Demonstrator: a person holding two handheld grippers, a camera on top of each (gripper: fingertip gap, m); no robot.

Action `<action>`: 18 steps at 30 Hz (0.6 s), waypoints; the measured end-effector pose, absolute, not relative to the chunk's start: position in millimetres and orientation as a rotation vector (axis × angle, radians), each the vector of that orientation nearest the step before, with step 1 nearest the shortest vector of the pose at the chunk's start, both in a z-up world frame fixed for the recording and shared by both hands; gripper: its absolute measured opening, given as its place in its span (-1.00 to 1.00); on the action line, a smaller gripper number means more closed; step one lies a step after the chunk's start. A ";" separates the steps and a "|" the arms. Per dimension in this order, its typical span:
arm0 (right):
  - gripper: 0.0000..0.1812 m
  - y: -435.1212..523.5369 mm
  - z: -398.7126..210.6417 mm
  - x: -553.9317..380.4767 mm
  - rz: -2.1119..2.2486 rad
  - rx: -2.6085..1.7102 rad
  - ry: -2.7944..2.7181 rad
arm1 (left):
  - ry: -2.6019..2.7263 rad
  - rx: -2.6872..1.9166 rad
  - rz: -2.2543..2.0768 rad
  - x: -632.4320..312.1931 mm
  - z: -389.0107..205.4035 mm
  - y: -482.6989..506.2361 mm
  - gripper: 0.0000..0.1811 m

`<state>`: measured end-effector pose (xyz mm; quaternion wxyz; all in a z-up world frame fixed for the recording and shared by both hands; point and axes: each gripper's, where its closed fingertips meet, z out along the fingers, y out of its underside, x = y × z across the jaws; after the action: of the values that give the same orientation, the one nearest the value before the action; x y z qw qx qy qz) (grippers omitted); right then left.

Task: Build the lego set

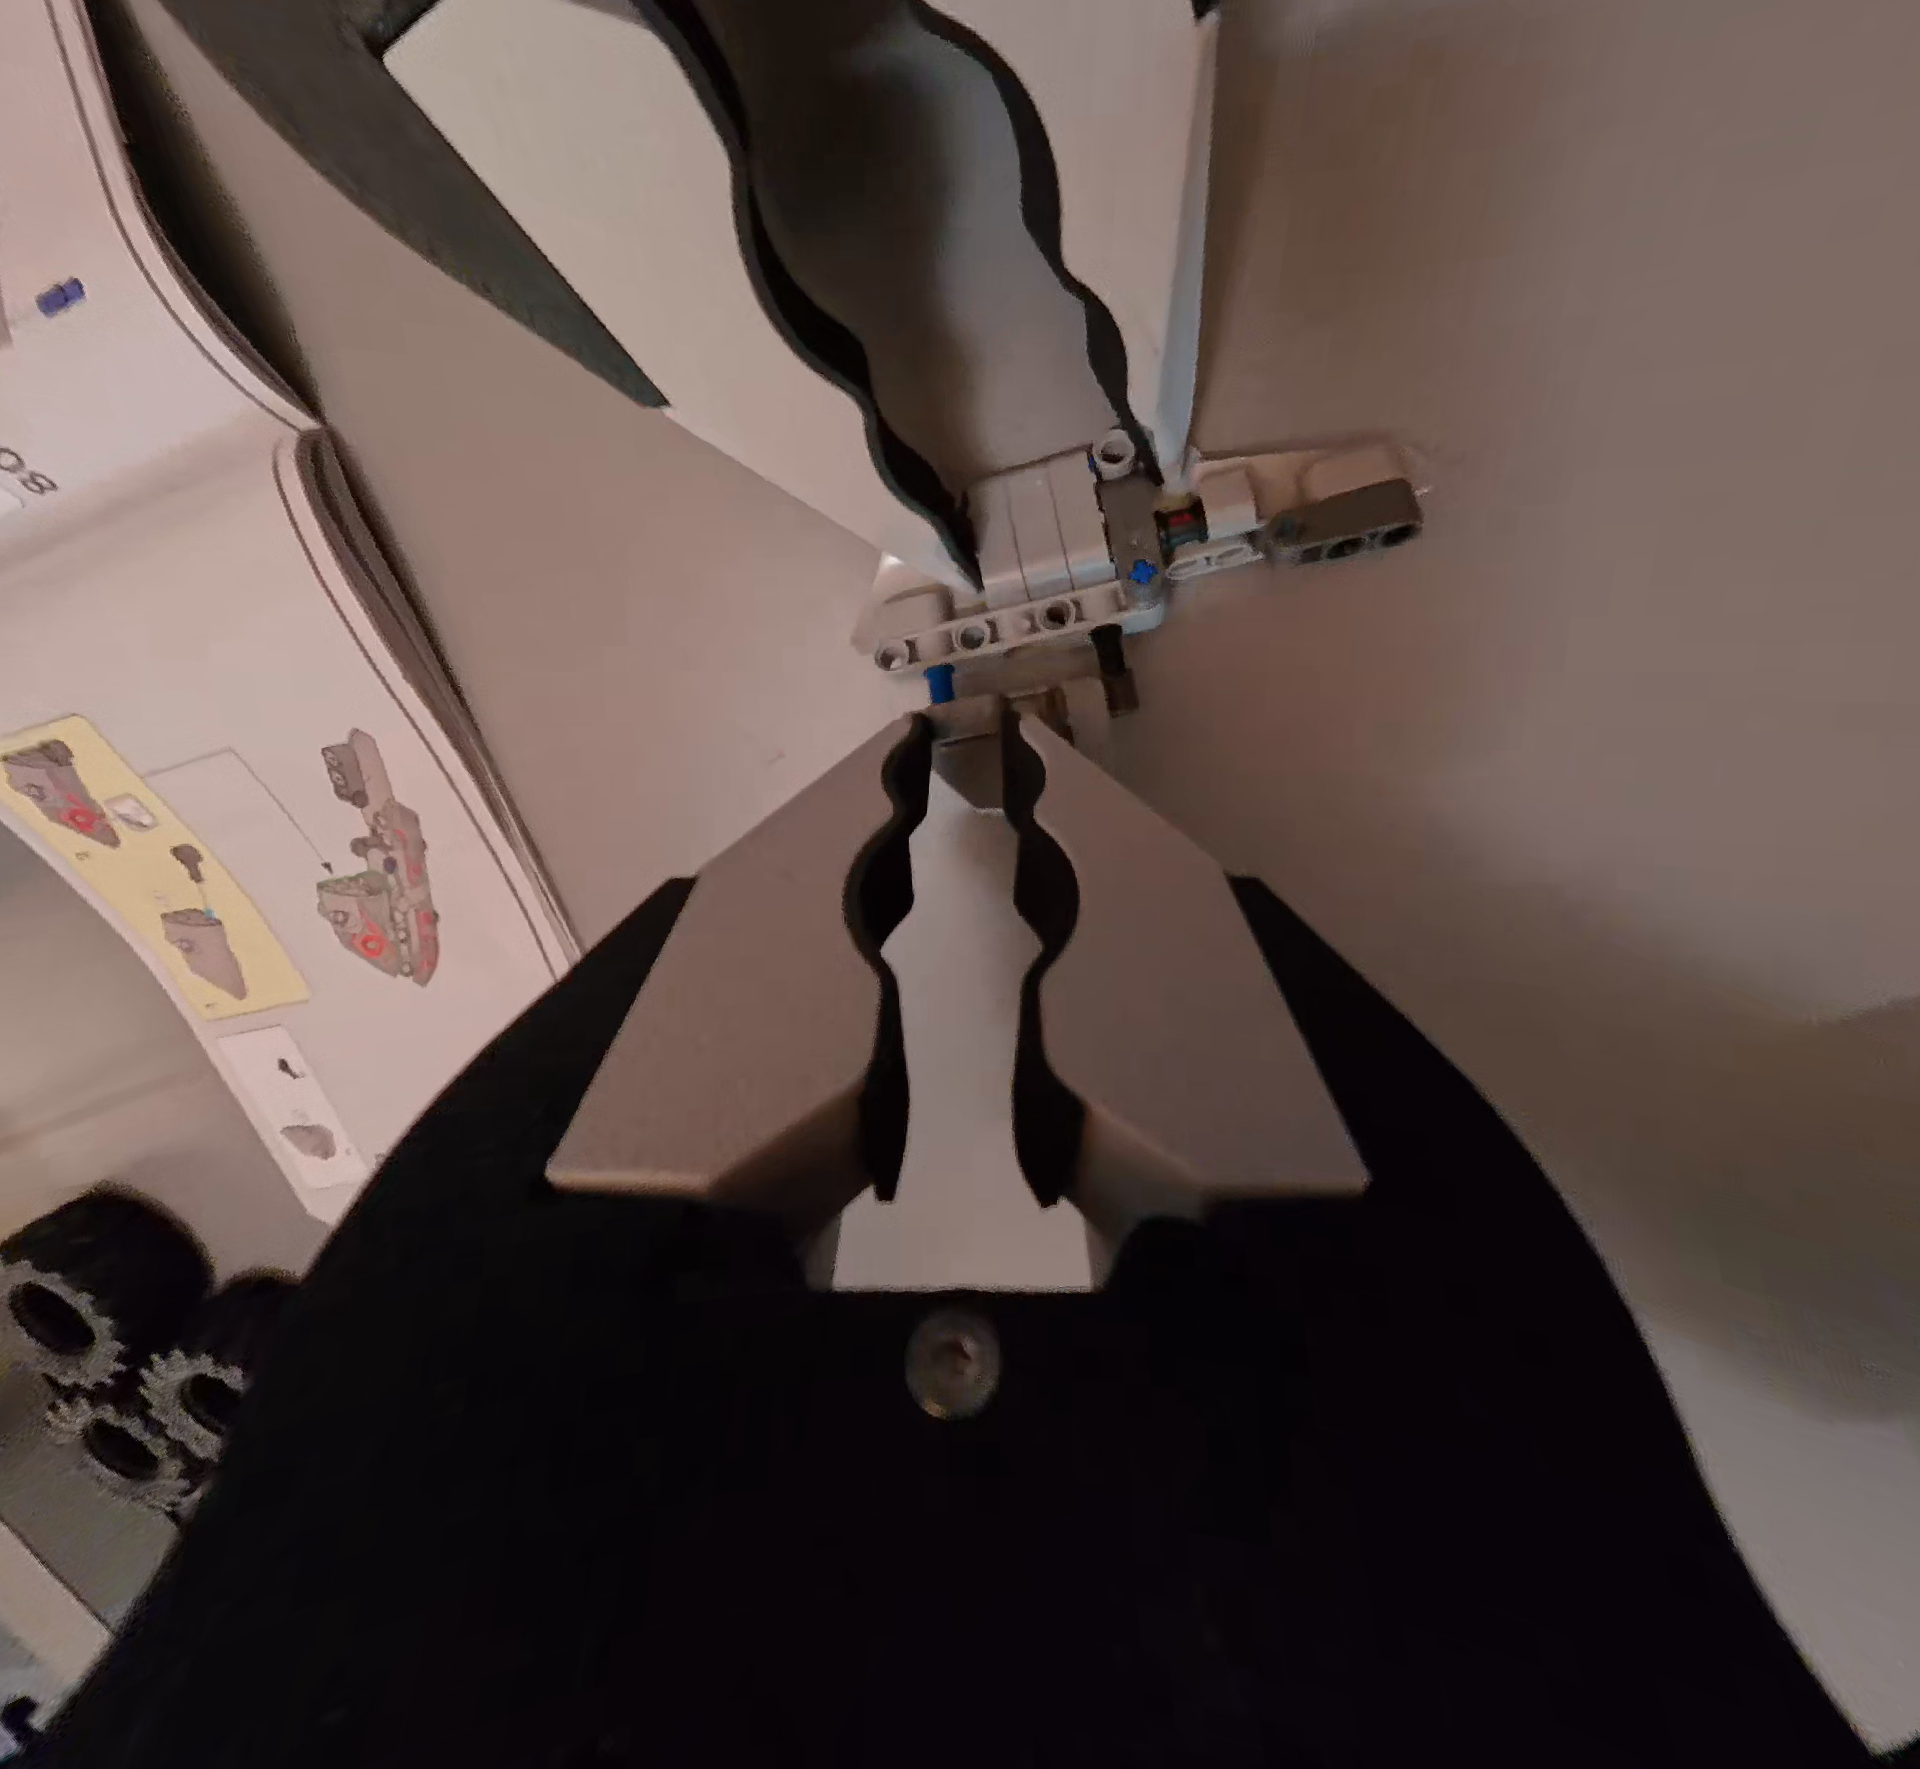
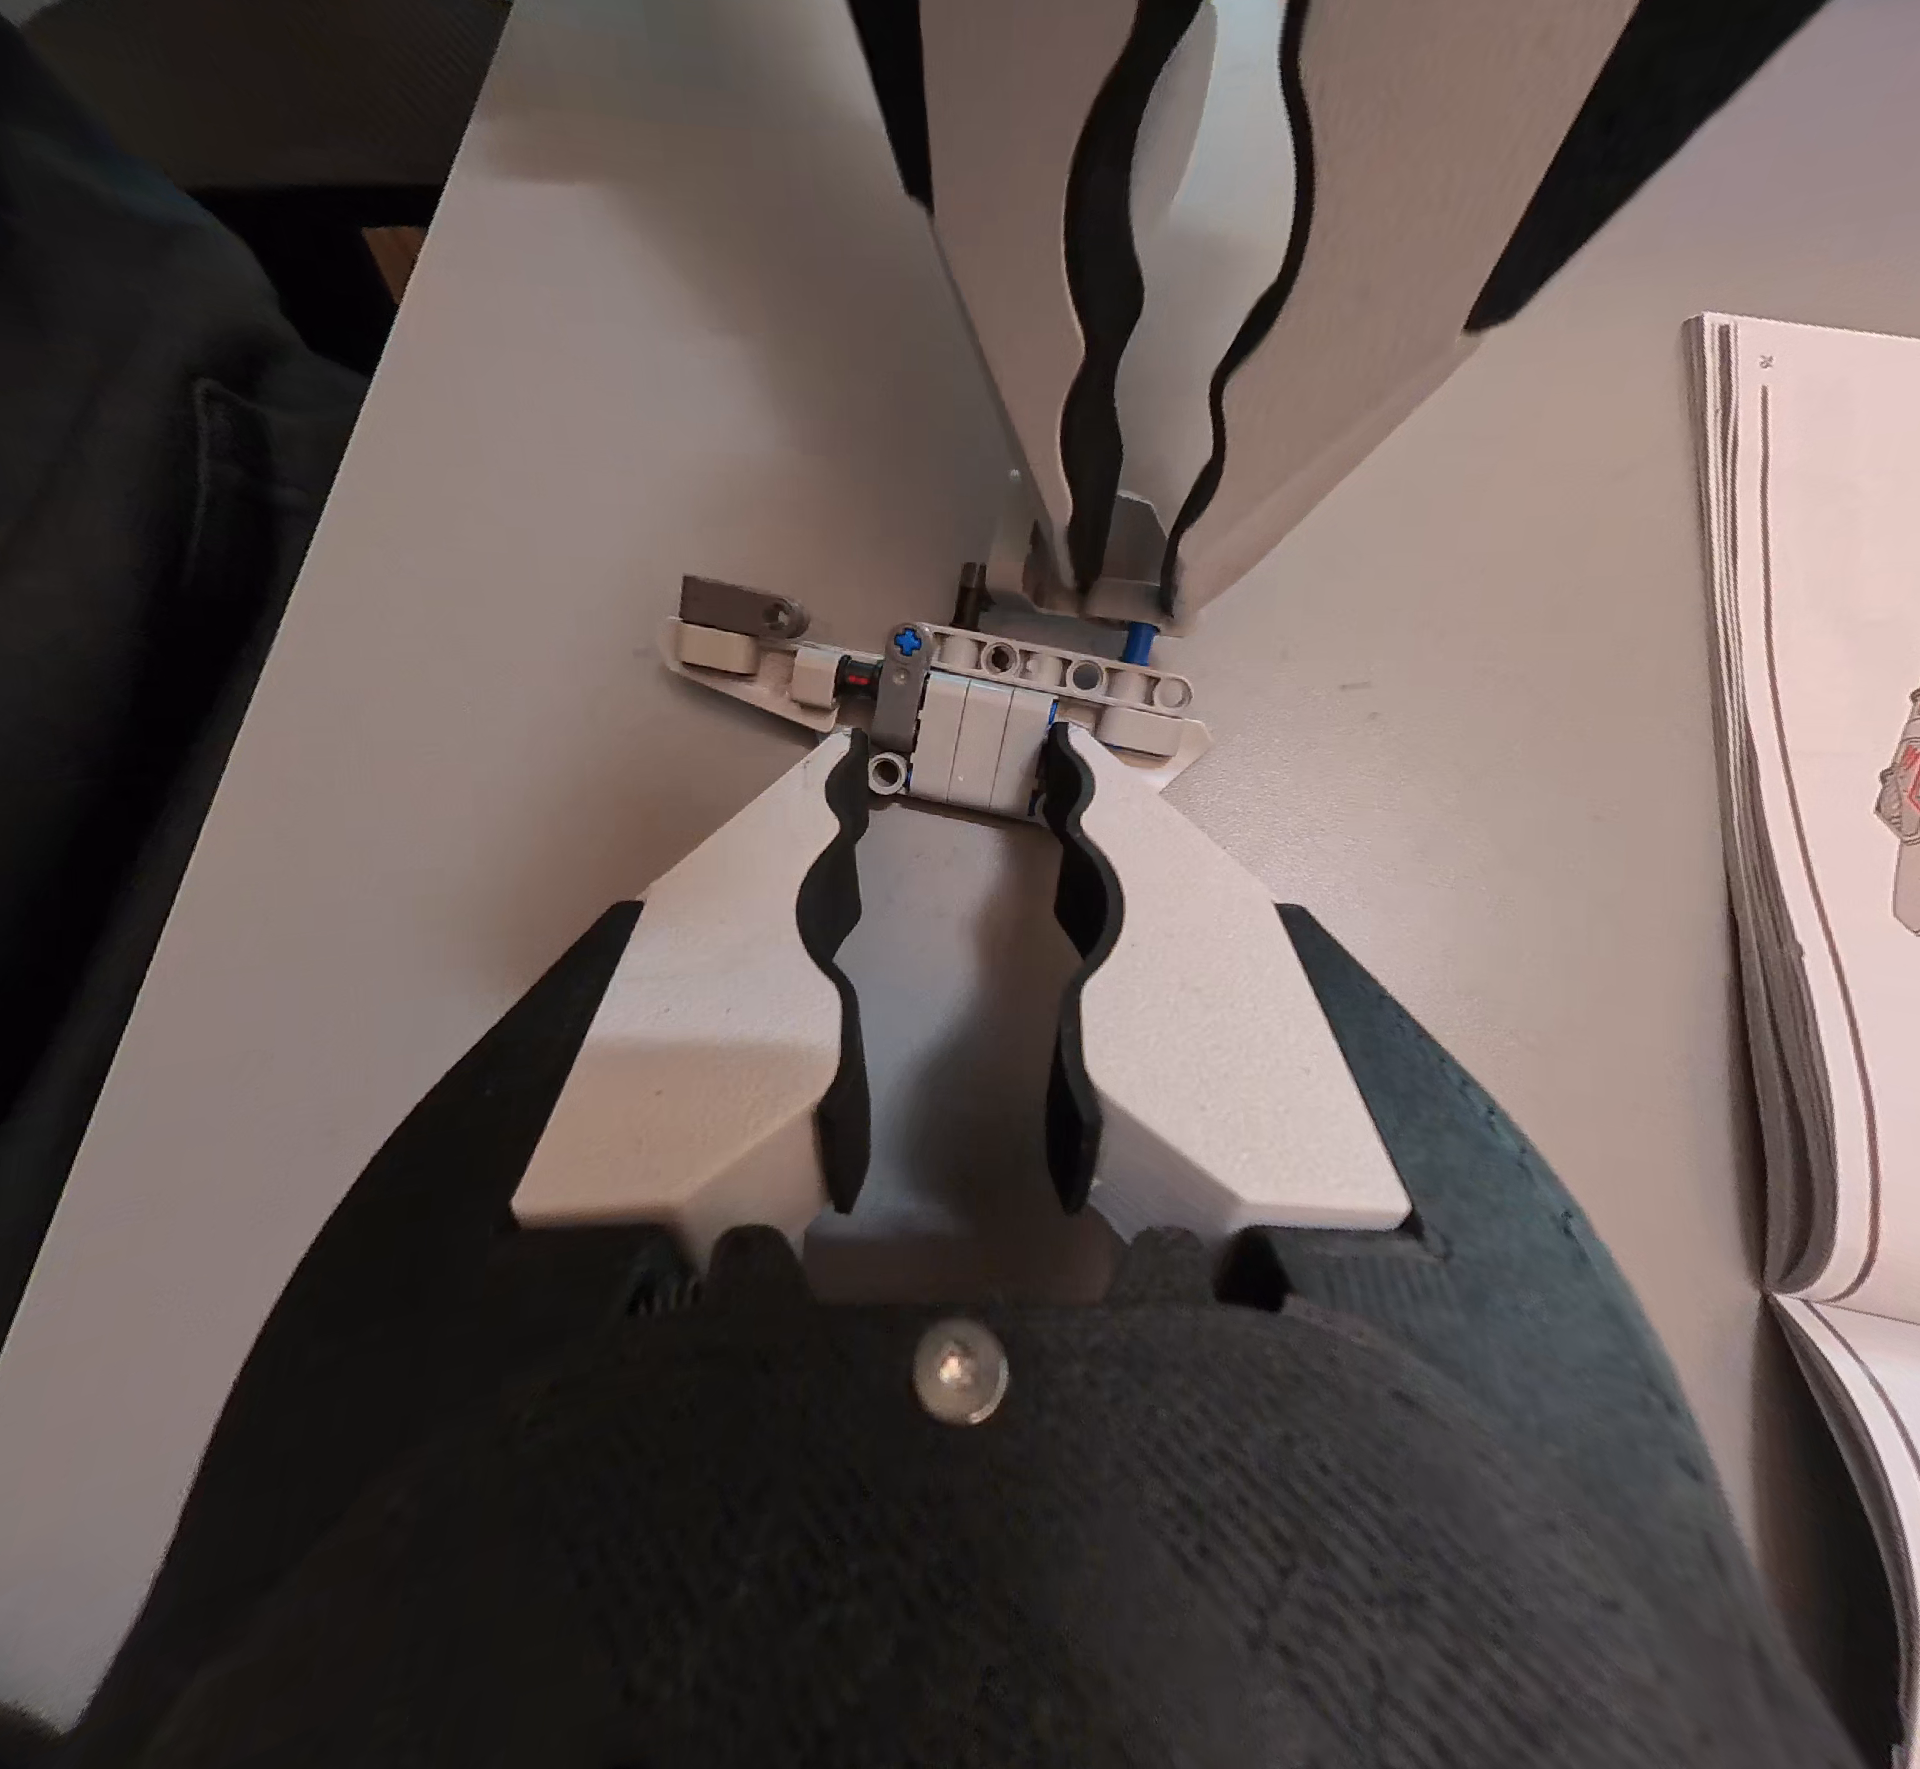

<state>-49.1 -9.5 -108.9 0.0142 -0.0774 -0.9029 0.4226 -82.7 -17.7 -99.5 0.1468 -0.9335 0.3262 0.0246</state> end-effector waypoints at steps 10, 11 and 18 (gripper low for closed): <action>-0.64 -10.5 -111.3 -49.0 1.310 -0.207 -2.807 | 0.982 -2.574 0.053 -81.8 -101.4 -17.4 -0.89; -0.64 -10.8 -111.6 -49.1 1.307 -0.199 -2.803 | 1.022 -2.598 0.084 -82.0 -101.6 -17.7 -0.89; -0.64 -30.0 -114.0 -45.9 1.303 -0.142 -2.798 | 1.188 -2.668 -0.009 -44.5 -90.9 -5.0 -1.00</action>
<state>-45.9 -30.0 -114.0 0.0256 -0.0458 -0.9053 0.4216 -44.5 -5.0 -90.9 0.1102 -0.9080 0.4042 -0.0029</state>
